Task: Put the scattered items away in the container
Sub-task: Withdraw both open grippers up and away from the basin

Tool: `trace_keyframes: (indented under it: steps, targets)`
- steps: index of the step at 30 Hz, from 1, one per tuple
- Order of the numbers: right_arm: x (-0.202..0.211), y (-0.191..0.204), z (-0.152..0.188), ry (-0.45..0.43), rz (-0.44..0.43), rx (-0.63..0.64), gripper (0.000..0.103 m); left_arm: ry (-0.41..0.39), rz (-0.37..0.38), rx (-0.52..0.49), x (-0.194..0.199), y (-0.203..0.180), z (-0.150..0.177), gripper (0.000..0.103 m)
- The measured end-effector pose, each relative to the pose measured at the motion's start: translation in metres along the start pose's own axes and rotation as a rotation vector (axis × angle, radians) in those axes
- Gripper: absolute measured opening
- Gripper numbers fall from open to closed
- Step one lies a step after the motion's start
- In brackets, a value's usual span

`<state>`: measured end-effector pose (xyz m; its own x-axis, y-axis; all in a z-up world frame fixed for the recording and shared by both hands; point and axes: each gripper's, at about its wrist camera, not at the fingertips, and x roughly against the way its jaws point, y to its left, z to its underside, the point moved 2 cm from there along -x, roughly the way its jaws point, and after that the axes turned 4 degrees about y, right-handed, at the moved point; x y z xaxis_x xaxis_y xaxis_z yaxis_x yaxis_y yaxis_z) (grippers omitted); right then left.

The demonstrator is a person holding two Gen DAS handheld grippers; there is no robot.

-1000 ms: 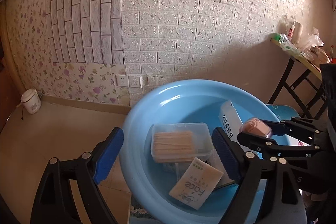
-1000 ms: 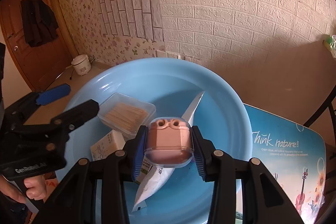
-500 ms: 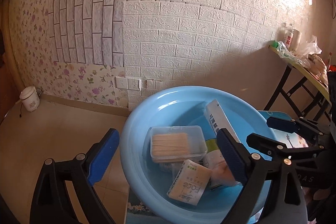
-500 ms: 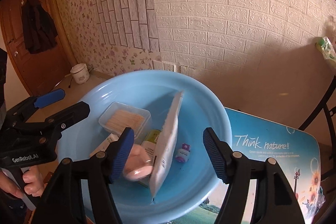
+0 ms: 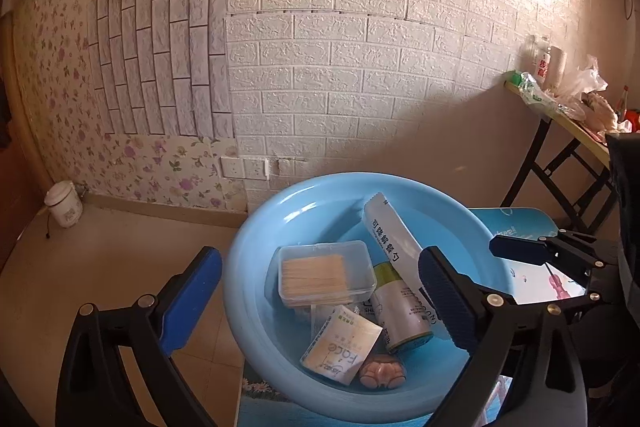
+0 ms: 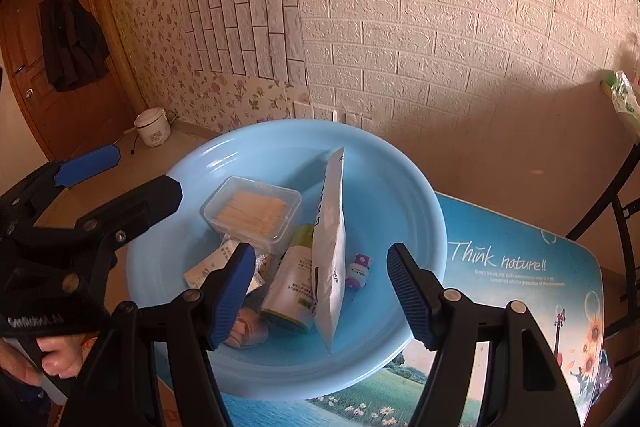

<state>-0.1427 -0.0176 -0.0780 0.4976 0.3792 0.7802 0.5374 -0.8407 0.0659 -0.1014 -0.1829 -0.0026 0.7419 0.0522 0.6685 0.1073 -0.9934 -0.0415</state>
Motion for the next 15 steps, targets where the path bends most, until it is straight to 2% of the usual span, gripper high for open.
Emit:
trace_keyframes:
  steps: [2,4,9,10,12,15]
  targets:
    - [-0.001,0.000,-0.002,0.028,0.006,-0.018,0.070,0.039,-0.030,0.015,0.000,0.003,-0.001,0.102]
    - [-0.003,0.001,-0.005,0.061,0.017,-0.032,0.070,0.071,-0.026,0.022,0.001,0.005,-0.005,0.102]
    - [0.003,0.002,-0.013,0.105,0.013,-0.042,0.071,0.108,-0.067,0.002,0.009,0.005,-0.017,0.103]
    - [0.005,0.003,-0.014,0.109,0.014,-0.039,0.080,0.112,-0.071,-0.004,0.010,0.005,-0.021,0.103]
    - [0.009,0.003,-0.015,0.109,0.025,-0.048,0.087,0.112,-0.065,-0.008,0.014,0.004,-0.026,0.103]
    - [0.017,0.003,-0.019,0.099,0.019,-0.059,0.088,0.112,-0.056,-0.007,0.020,0.003,-0.033,0.103]
